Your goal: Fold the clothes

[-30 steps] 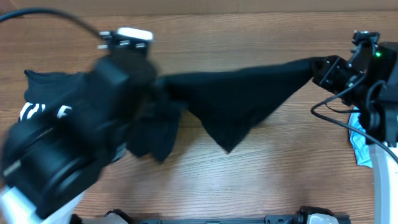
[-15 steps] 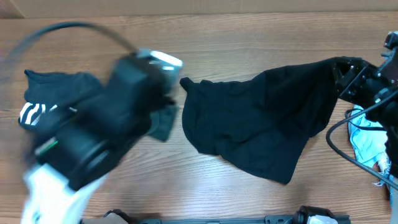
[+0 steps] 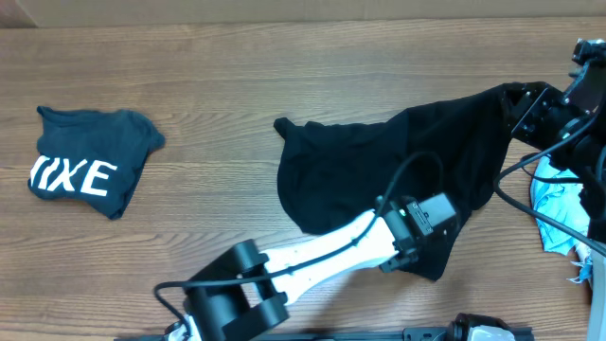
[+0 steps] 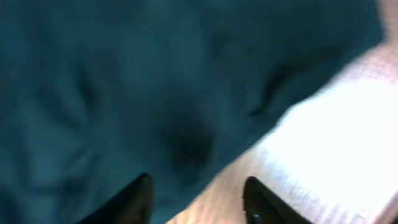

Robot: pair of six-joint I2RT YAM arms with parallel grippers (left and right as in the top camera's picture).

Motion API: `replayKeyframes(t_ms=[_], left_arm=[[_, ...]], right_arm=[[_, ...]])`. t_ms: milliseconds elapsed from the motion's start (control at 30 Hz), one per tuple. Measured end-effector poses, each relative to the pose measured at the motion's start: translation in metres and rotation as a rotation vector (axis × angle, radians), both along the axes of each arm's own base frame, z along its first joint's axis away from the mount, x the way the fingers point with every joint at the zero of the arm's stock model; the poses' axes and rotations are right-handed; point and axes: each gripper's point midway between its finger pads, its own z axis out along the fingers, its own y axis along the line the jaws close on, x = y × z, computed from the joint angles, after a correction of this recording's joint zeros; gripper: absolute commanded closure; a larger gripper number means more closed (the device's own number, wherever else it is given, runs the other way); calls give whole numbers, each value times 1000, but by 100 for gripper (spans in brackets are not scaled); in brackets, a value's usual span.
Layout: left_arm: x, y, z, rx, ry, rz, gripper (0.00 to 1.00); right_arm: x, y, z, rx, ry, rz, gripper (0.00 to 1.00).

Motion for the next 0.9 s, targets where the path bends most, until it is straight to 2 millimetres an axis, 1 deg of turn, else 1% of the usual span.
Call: replayKeyframes(t_ms=[67,167,233,300,333,400,433,500,533,600,667,733,800,867,900], left_arm=[[-19,-8,-4,-15,58,-92,25],[-36,-20,-5,-45,89,-205,24],[-40,-23,-13,-35,101,-240,28],[-40,-19,-36,14,120,-249,21],[-39,-18,-45,33,120,-254,20],[-35,-19,-54,47,102,-258,21],[-33,-21,-54,41,91,-257,25],[-29,-26,-54,24,71,-257,37],[-28,-27,-53,21,66,-257,46],[-27,-28,-54,18,58,-264,74],[-24,-27,-57,28,49,-250,95],[-20,-25,-59,45,30,-222,96],[-16,-19,-56,78,14,-182,96],[-14,-9,-47,132,15,-134,96],[-9,-7,-35,153,6,-96,96]], right_arm=[[0,-1,-1,-4,4,-6,96],[0,-2,-2,-8,7,-11,96],[-1,-2,-2,-8,9,-12,96],[-1,-2,-2,-8,10,-12,96],[-1,-2,-2,-8,9,-13,96],[-1,-4,-2,-12,10,-19,96],[0,-4,-2,-14,10,-21,96],[0,-5,-2,-16,10,-24,96],[0,-5,-3,-16,11,-24,96],[0,-5,-2,-16,10,-25,96],[0,-5,-3,-17,11,-24,96],[0,-5,-3,-17,10,-25,96],[0,-5,-3,-17,11,-25,96],[0,-5,-2,-17,10,-25,96],[0,-5,-3,-18,10,-26,96]])
